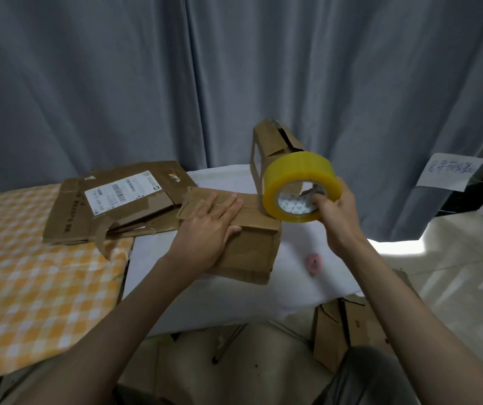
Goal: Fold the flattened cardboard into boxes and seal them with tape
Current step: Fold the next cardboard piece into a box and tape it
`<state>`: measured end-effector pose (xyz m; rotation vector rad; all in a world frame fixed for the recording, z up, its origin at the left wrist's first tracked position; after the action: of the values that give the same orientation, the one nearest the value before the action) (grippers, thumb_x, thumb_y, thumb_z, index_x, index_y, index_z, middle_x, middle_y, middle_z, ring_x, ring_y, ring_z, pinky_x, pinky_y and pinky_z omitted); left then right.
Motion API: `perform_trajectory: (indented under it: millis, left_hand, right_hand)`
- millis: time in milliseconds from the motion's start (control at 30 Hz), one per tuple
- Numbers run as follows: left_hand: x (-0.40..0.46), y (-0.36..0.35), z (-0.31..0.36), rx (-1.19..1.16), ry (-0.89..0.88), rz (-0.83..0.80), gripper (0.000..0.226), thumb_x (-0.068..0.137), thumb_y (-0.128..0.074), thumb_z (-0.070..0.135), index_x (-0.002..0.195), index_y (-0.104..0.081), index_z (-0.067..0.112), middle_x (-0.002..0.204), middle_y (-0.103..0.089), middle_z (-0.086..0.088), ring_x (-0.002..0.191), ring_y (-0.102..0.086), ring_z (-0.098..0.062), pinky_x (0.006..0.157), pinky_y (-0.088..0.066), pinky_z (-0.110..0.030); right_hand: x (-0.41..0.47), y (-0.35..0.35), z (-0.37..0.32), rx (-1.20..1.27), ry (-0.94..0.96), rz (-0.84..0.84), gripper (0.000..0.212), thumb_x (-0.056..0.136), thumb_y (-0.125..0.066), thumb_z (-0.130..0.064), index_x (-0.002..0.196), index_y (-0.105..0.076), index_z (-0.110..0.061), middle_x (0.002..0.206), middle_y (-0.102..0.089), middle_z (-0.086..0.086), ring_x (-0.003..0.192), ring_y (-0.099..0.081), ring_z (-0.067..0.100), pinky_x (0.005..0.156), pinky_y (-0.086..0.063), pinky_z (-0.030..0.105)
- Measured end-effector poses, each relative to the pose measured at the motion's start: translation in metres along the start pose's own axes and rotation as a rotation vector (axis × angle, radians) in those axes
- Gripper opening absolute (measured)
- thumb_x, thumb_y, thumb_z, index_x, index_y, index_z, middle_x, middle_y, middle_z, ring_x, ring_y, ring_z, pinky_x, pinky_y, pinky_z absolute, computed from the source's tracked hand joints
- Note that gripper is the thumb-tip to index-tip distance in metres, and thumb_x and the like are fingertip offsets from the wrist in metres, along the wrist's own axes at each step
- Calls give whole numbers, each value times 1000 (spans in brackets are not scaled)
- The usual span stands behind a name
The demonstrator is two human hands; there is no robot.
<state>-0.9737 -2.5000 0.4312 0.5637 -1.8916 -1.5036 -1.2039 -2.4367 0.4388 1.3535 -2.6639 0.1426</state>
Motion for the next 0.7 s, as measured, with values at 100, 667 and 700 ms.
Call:
perform_trajectory:
  millis: [100, 667, 700]
  left_hand:
    - [-1, 3, 1, -16, 14, 5, 66, 99, -13, 56, 157, -18, 25, 164, -18, 4, 151, -16, -30, 121, -14, -44]
    - [-22, 7, -15, 78, 208, -80, 64, 101, -16, 52, 159, -10, 24, 166, -12, 4, 151, -14, -30, 119, -22, -46]
    - [-25, 9, -19, 89, 223, -75, 64, 101, -16, 52, 158, -11, 24, 165, -14, 4, 151, -17, -30, 118, -25, -46]
  right_hand:
    - [2, 22, -8, -56, 58, 51, 25, 76, -58, -5, 97, -58, -19, 97, -64, 23, 95, -65, 36, 84, -54, 49]
    - [27, -7, 99, 60, -304, -151, 41, 81, -62, 9, 119, -65, -6, 104, -75, 10, 98, -71, 26, 73, -60, 34]
    - [28, -18, 104, 83, -345, -177, 40, 80, -63, 10, 118, -66, -5, 104, -75, 10, 98, -71, 27, 75, -60, 35]
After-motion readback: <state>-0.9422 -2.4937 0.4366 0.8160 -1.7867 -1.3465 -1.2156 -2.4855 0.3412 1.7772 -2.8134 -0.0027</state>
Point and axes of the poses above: each hand's wrist, its own x-axis towards the middle knuckle, its own y-axis out of the back of the hand, z = x × y, the point moved 10 cm from there along x, towards the middle knuckle
